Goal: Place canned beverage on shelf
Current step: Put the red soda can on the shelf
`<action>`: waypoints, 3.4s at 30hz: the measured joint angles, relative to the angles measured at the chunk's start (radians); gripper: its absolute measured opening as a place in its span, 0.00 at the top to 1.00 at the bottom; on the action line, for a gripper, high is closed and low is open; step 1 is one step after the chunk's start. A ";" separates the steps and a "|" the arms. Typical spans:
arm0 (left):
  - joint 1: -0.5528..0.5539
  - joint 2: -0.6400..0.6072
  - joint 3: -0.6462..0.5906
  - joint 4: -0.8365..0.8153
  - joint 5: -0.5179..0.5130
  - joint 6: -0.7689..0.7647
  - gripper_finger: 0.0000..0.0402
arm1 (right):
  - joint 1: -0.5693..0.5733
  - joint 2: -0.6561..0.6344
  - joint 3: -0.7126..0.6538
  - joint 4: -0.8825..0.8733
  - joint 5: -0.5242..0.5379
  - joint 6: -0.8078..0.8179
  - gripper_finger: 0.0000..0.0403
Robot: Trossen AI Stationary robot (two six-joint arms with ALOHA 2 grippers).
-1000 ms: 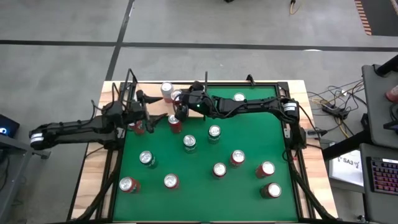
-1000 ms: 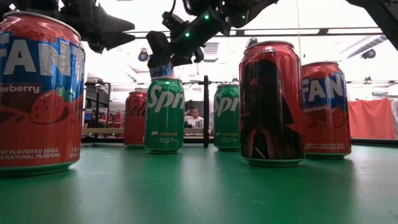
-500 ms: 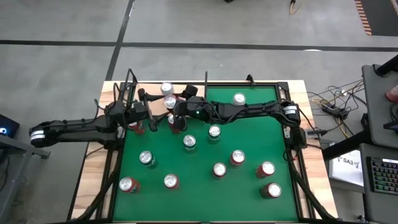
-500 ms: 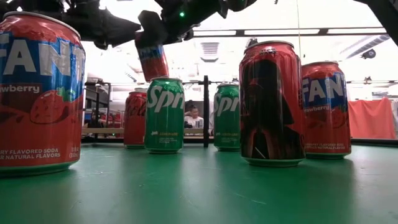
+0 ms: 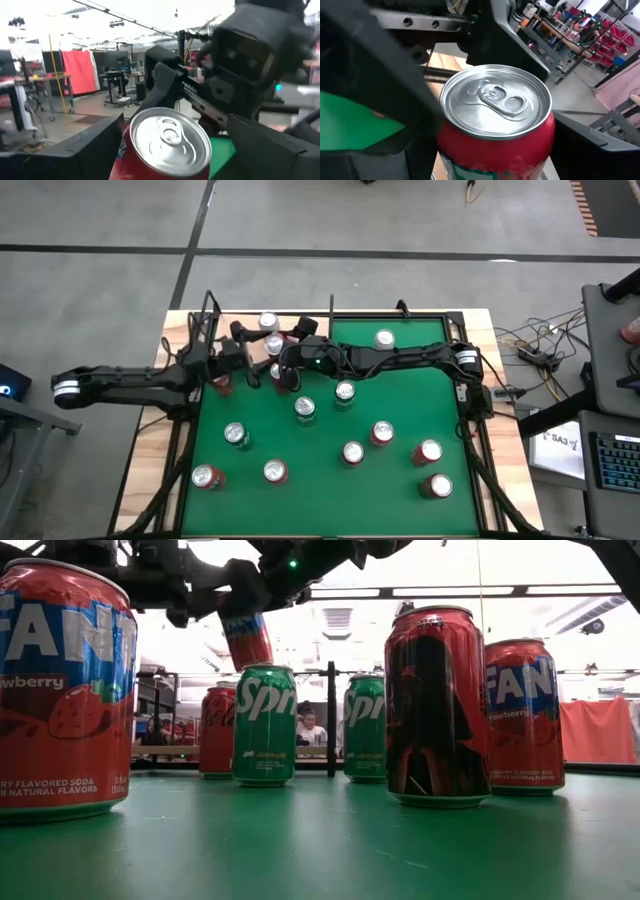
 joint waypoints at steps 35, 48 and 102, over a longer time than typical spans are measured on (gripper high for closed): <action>-0.005 0.221 0.124 -0.059 -0.129 -0.207 0.17 | 0.020 0.000 -0.004 -0.061 0.173 -0.373 0.28; -0.006 0.219 0.166 -0.143 -0.142 -0.222 0.25 | 0.017 0.000 -0.004 -0.060 0.180 -0.335 0.28; -0.007 0.206 0.163 -0.164 -0.135 -0.214 0.19 | -0.006 0.016 -0.009 -0.060 0.174 -0.250 0.28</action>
